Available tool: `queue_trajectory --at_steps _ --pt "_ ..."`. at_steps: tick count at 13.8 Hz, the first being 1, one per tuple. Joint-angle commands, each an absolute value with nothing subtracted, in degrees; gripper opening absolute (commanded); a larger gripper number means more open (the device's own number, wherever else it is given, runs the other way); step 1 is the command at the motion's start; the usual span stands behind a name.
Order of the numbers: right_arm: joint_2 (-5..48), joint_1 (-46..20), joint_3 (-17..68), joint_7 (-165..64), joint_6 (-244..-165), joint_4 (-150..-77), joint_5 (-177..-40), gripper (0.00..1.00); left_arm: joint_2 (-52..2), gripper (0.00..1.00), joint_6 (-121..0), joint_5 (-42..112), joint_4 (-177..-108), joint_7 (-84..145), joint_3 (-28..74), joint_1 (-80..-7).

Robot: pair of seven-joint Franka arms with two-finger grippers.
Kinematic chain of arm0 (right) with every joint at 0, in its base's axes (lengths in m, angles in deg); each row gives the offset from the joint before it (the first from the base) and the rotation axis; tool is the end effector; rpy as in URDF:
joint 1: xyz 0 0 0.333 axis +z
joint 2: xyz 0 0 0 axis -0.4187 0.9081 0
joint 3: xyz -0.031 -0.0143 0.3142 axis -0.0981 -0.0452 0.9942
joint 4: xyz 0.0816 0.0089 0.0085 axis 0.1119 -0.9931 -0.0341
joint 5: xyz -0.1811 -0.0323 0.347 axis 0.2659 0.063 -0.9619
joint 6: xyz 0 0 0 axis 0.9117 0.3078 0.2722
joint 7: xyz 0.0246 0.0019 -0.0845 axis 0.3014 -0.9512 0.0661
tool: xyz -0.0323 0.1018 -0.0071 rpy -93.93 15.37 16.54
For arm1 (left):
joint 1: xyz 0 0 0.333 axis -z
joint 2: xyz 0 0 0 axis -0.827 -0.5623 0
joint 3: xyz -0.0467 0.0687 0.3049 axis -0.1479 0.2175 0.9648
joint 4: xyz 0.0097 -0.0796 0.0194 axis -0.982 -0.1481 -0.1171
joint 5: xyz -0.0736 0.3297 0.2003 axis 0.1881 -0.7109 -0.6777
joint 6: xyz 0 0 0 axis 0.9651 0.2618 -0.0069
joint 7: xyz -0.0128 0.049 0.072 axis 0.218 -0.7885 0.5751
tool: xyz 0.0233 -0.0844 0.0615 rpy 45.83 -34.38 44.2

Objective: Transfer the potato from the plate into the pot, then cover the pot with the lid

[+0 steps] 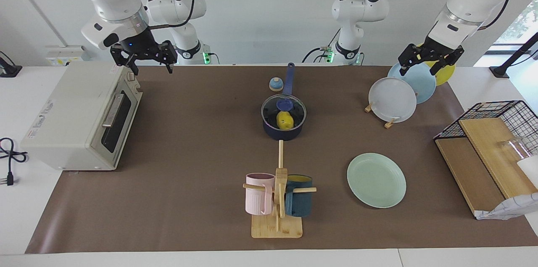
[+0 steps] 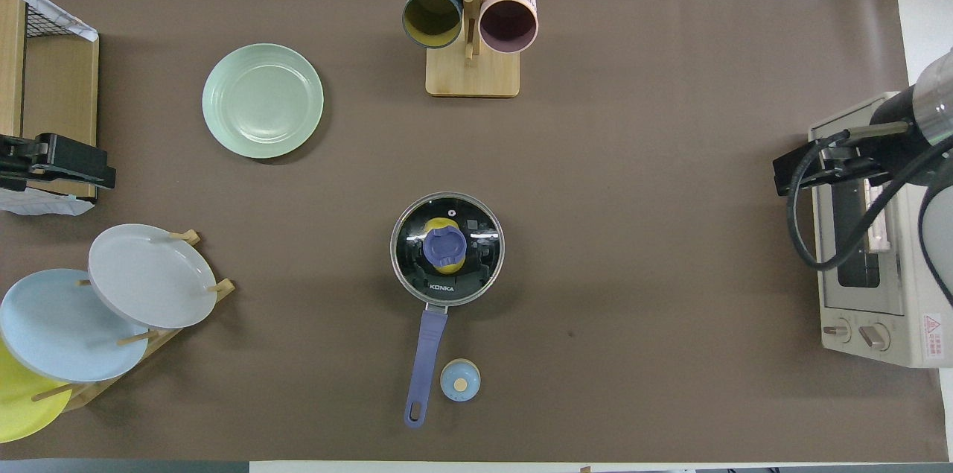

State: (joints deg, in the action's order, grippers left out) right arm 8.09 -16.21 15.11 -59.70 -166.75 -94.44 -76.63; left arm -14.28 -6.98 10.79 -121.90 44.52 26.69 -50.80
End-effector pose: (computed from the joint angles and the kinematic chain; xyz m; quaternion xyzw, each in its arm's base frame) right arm 0.5428 0.0480 0.6350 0.9973 0.0362 -0.0625 0.0137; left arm 0.5379 -0.0468 0.6370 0.9992 -0.0302 -0.0260 0.0082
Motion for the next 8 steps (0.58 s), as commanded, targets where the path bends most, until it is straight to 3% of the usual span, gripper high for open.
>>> queue_trajectory --at_steps 1,8 --pt "5.5 -17.4 15.8 -58.2 -167.1 -97.8 -75.2 1.00 -12.9 1.00 -7.3 11.3 -123.3 44.1 26.4 -51.4" --pt "3.1 -21.1 16.5 -53.3 -169.9 -102.2 -75.1 1.00 -12.9 1.00 -7.3 11.3 -123.3 44.1 26.4 -51.4"
